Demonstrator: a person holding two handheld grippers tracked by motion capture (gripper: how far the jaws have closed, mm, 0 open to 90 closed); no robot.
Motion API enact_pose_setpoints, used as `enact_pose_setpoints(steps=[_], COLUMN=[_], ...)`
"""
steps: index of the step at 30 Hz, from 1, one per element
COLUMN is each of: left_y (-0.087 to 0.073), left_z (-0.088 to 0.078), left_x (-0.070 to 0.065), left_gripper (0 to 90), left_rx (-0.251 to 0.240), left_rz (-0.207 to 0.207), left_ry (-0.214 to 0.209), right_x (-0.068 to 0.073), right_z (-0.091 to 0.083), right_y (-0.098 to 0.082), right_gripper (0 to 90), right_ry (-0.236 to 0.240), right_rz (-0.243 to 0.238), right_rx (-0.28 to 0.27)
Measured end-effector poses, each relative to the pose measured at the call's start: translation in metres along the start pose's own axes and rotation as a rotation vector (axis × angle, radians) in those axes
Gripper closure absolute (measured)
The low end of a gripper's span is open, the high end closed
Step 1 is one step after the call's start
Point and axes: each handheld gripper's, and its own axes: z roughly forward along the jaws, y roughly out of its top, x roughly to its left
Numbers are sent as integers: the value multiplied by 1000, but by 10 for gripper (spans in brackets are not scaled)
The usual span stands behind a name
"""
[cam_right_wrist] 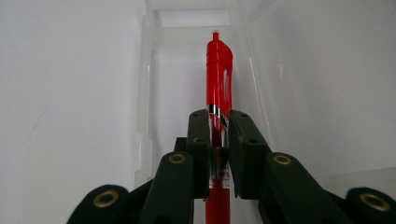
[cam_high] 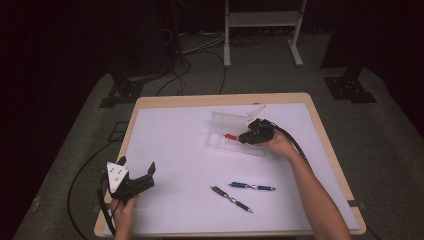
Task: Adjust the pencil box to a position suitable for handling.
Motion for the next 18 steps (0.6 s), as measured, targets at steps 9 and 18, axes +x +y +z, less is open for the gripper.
enact_pose_setpoints(steps=[9, 18], left_y=[0, 0], left_z=[0, 0], left_x=[0, 0], left_gripper=[4, 3], left_rx=[-1, -1], left_rz=[-1, 2], left_ry=[-1, 1], right_x=[0, 6], right_z=[1, -24], right_y=[0, 0], right_gripper=[697, 545], right_ry=[4, 74], right_rz=[28, 101], right_rx=[-13, -65])
